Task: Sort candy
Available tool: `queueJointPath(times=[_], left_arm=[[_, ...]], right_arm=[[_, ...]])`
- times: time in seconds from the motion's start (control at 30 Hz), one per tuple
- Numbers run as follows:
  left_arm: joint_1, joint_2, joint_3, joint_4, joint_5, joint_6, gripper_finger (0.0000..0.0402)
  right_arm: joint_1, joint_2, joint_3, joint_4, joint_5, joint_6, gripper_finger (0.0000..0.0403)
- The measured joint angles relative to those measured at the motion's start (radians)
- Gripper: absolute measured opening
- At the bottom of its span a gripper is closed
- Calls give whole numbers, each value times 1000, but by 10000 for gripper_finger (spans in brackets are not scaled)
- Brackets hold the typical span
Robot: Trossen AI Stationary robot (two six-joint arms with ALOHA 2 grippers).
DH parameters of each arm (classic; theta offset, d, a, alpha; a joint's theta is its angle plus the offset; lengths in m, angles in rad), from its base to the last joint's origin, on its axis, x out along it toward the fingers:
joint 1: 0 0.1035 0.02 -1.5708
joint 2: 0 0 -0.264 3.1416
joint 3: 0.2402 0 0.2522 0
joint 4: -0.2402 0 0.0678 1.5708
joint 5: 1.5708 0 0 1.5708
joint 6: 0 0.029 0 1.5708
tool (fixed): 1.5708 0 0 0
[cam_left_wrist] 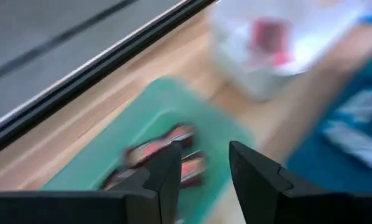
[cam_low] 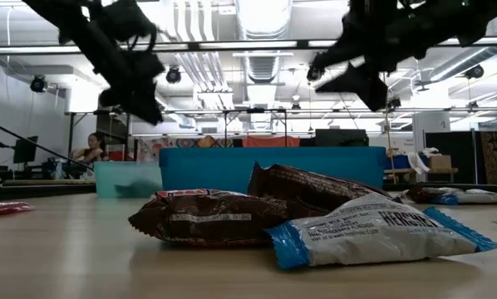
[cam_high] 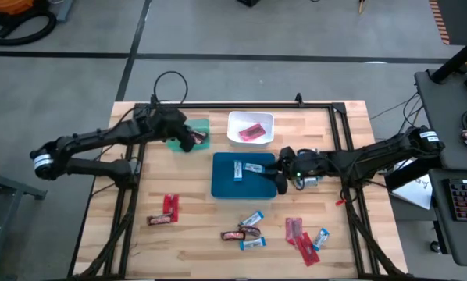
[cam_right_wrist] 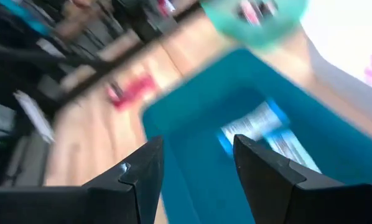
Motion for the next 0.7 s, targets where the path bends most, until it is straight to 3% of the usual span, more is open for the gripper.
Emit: queueJointPath(times=[0.37,0.57,0.7], left_arm=[[-362,-73,-28,231,-95,45,118],[-437,-89,-29,233,-113,59,118],[-446,-90,-29,233,-114,66,118]], right_arm=[[0,59,197,-762,39,188,182],[5,90,212,-1012,-134,21,182],[16,90,203,-1111,-142,-51,182]])
